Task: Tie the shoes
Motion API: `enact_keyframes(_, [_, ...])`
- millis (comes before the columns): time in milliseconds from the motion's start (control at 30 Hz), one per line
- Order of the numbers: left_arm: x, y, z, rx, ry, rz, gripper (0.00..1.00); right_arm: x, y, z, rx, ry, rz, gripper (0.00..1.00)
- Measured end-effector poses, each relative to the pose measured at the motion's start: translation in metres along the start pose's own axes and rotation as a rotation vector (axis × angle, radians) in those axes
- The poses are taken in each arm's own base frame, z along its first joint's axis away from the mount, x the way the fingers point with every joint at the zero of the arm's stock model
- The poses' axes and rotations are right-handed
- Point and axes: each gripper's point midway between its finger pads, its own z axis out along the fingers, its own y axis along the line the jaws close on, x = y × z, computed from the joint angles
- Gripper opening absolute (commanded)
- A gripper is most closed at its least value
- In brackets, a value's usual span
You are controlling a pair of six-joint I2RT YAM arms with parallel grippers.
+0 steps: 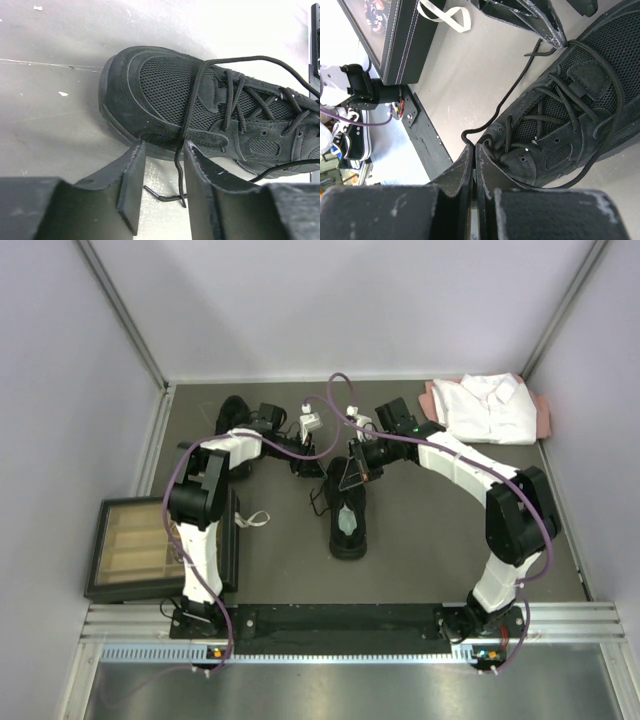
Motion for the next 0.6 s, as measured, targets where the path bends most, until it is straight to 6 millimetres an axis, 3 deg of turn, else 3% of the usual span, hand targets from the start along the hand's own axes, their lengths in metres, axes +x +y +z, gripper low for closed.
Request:
enact_keyframes(133, [0.0013, 0.0005, 0.0004, 0.002, 0.006, -0.01, 0.44, 0.0, -0.0001, 0.0, 0.0, 0.0, 0.0, 0.0])
enact_keyframes(233, [0.001, -0.0015, 0.001, 0.007, 0.012, -0.01, 0.36, 0.0, -0.0001, 0.0, 0.001, 0.0, 0.0, 0.0])
enact_keyframes(400, [-0.0025, -0.0038, 0.0015, 0.015, 0.017, 0.007, 0.1, -0.0001, -0.0007, 0.0, 0.004, -0.001, 0.0, 0.0])
enact_keyframes(600, [0.0002, -0.0067, 0.0005, 0.029, 0.031, 0.021, 0.0, -0.0004, -0.0022, 0.0001, 0.012, -0.003, 0.0, 0.0])
